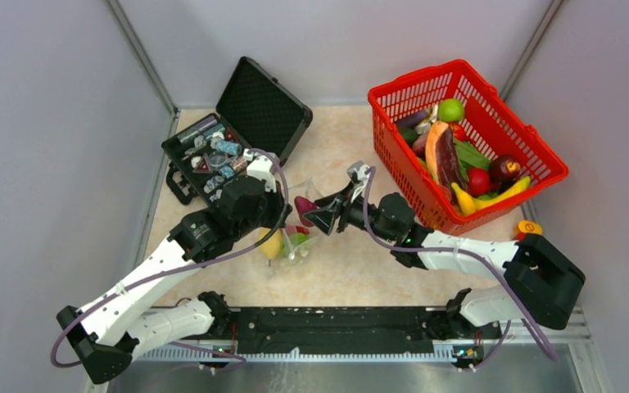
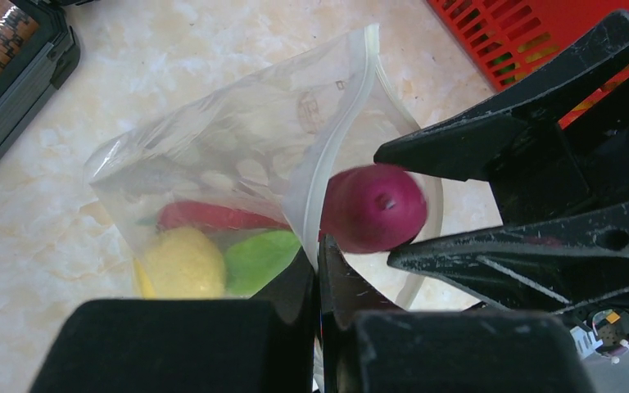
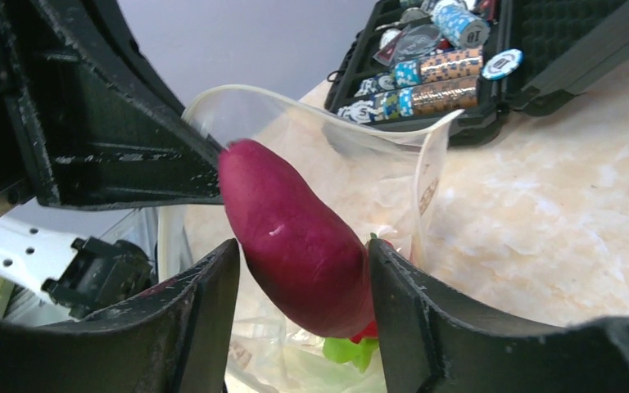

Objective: Place the food in the zip-top bag and seal the zipper
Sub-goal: Place the fake vegetable in the zipper food storage bag.

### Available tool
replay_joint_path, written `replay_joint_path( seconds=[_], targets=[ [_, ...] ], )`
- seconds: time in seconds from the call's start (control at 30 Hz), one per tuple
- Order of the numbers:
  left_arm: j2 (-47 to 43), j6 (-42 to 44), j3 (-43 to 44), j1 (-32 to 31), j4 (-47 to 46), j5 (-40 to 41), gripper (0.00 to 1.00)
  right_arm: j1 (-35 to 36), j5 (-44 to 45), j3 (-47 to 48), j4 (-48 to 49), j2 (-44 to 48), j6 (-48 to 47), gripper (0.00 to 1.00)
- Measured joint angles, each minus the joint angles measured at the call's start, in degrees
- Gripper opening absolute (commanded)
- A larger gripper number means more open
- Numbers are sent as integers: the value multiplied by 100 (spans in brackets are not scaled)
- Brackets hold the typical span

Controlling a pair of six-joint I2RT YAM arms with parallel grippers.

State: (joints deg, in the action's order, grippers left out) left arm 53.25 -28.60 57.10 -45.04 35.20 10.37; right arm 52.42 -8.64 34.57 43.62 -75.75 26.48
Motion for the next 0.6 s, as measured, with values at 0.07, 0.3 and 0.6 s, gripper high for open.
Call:
replay_joint_path(
  seconds=[0.07,0.3,0.6],
  targets=[
    [-2,0,0,0,0,17,0,4,-142,9,4,-20,13,63],
    [-2,-2,2,0,2,129,0,7,-518,278,-199,-55,13,66],
    [-28,-7,4,0,4,321,0,7,-595,332,-358,372,-7,66]
  ],
)
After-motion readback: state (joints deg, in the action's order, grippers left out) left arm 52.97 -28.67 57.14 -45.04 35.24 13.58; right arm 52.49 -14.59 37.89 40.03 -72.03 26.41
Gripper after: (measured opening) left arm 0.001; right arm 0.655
